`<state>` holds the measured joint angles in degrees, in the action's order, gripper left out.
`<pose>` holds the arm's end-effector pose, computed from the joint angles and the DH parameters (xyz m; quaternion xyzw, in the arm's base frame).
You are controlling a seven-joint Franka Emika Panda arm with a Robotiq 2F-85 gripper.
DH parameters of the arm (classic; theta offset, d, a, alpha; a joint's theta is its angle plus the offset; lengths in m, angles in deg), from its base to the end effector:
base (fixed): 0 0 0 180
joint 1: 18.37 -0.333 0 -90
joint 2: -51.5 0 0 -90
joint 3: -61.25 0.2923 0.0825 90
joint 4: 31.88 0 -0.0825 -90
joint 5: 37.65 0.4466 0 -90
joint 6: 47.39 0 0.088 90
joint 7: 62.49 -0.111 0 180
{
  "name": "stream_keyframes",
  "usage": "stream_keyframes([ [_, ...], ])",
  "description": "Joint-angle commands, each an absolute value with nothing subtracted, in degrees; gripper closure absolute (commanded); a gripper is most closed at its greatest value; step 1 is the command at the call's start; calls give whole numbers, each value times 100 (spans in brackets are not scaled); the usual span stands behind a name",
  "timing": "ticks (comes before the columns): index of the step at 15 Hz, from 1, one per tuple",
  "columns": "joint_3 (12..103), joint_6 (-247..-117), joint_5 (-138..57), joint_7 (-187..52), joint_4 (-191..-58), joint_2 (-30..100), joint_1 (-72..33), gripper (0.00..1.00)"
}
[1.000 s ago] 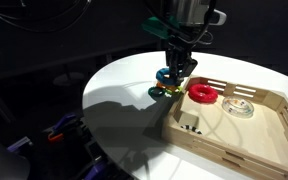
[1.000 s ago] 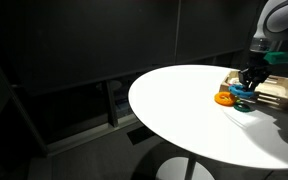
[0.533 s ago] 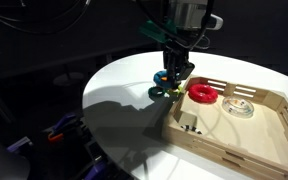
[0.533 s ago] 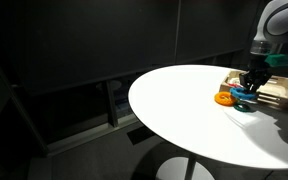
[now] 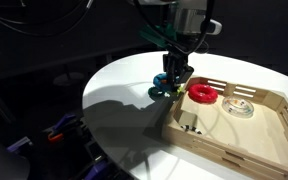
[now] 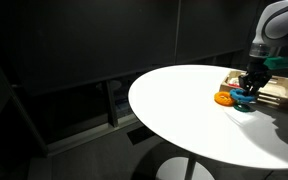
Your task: Put the blue ring on the table.
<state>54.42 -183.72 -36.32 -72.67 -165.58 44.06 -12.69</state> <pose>0.5295 -0.1187 0.1987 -0.9779 0.2049 0.0414 0.0008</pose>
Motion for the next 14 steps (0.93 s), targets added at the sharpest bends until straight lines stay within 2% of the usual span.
stream_keyframes([
  [1, 5430, -18472, -3673, -7209, -16584, 4409, -1258, 32],
  [5, 5416, -18431, -3705, -7221, -16595, 4437, -1253, 2],
  [14, 5256, -18235, -3654, -7184, -16527, 4746, -1099, 0],
])
